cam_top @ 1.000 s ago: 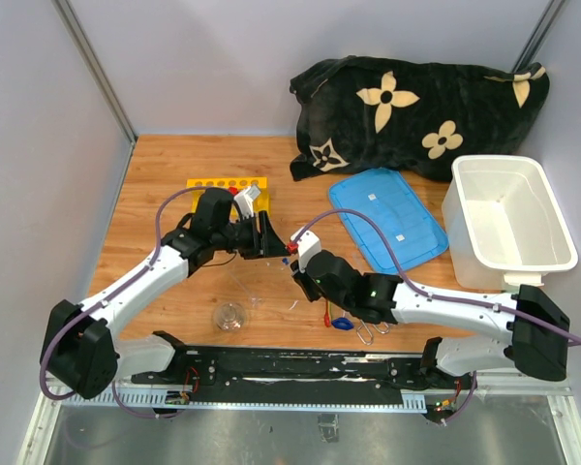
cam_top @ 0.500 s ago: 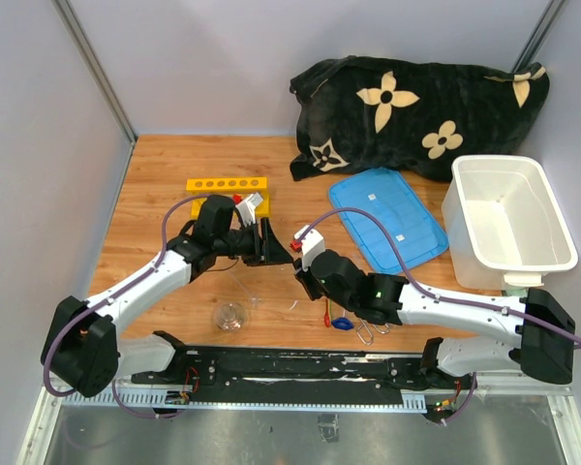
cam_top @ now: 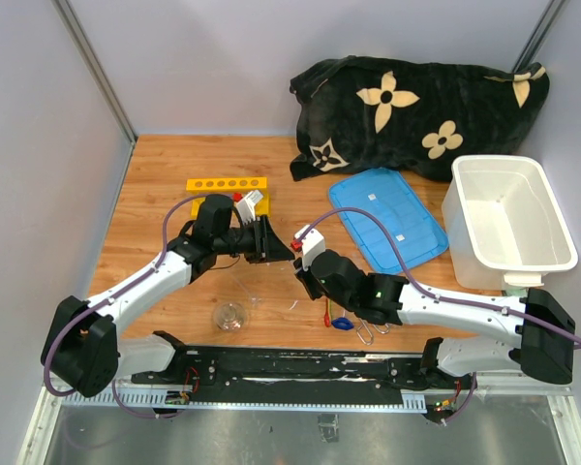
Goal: Organize the chemistry lab equipment
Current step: Pick up the test tube at the center of the board.
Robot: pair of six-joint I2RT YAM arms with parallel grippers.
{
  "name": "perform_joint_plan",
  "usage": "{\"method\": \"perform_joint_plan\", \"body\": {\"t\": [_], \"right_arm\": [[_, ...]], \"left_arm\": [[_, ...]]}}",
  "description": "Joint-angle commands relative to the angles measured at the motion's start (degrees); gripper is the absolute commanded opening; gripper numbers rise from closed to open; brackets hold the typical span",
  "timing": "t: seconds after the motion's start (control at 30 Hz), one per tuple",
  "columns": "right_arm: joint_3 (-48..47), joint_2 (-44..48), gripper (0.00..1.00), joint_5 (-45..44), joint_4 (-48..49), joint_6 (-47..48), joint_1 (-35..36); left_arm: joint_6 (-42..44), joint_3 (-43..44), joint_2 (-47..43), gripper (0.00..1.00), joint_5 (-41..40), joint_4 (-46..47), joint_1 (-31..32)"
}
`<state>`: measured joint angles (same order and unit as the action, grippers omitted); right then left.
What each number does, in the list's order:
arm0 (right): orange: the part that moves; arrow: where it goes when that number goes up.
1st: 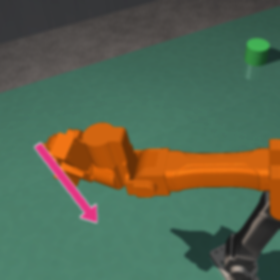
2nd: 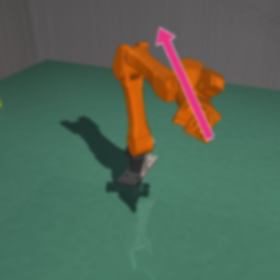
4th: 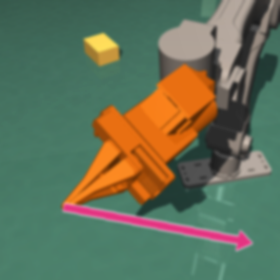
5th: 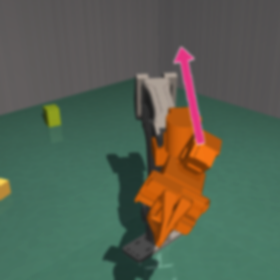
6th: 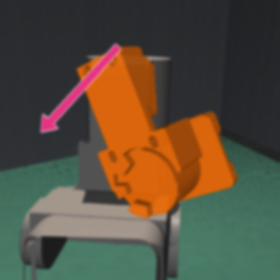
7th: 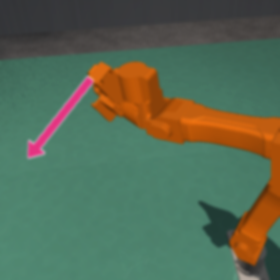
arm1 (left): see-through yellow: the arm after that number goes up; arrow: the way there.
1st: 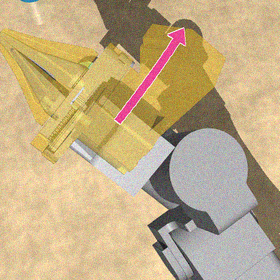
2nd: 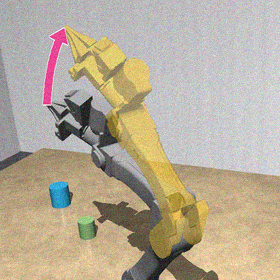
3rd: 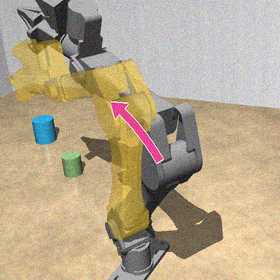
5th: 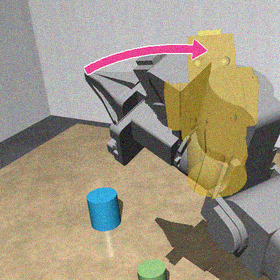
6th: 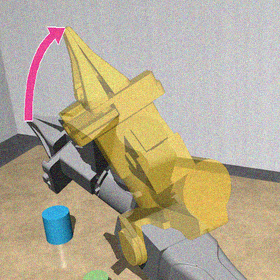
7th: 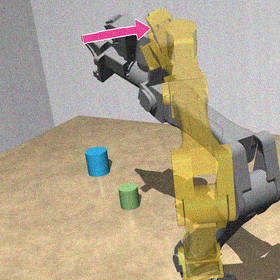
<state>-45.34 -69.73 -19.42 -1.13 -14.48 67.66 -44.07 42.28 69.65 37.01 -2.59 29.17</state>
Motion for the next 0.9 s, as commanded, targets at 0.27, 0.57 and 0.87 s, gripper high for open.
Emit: {"method": "perform_joint_plan", "body": {"t": [0.27, 0.57, 0.87], "right_arm": [[0.5, 0.1, 0.01, -1.2, 0.8, 0.6, 1.1], [0.2, -0.6, 0.01, -1.1, 0.6, 0.5, 1.0], [0.1, -0.8, 0.01, -0.8, 0.6, 0.5, 1.1]], "left_arm": [[-0.1, -1.0, 0.3, 0.32, 1.7, 1.8, 0.5], [1.4, -0.2, 0.4, 0.16, 0.3, -0.7, 0.5], [2.1, -0.1, 0.1, 0.00, -1.1, -1.4, 0.5]]}}
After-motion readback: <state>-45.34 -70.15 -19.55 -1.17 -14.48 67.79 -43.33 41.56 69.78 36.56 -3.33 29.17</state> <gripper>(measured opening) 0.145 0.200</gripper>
